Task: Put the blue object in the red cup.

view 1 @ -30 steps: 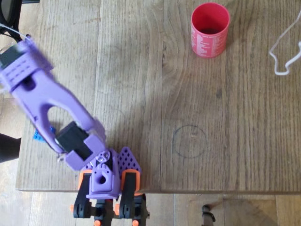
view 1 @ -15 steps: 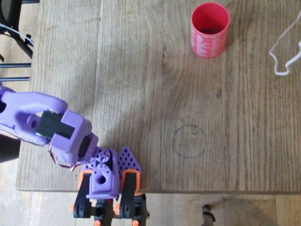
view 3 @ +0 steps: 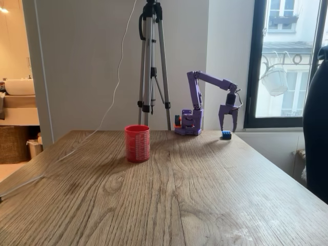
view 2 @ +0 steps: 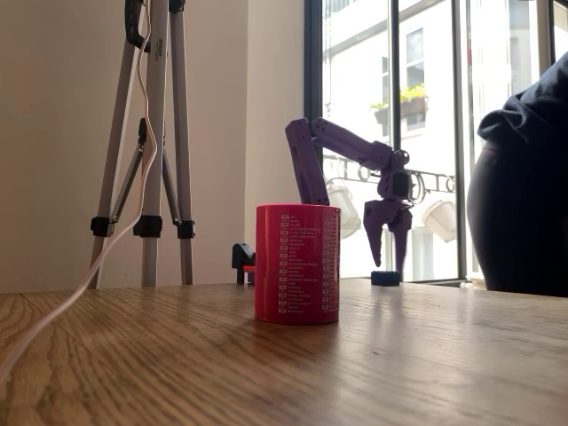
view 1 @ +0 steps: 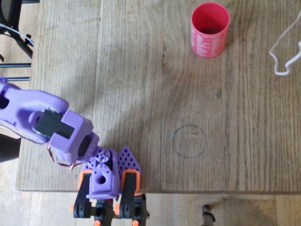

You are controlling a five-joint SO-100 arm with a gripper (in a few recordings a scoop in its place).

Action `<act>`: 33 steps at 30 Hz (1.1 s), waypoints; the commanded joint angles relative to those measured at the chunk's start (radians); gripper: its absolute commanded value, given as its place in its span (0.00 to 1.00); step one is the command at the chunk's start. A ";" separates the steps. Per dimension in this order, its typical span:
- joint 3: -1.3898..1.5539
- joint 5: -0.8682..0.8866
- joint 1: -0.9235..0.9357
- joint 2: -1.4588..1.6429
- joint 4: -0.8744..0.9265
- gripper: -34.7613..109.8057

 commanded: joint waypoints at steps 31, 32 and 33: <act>0.186 -0.176 0.175 0.112 -0.112 0.46; 0.186 -0.166 0.167 0.129 -0.117 0.46; 0.189 -0.158 0.153 0.144 -0.124 0.46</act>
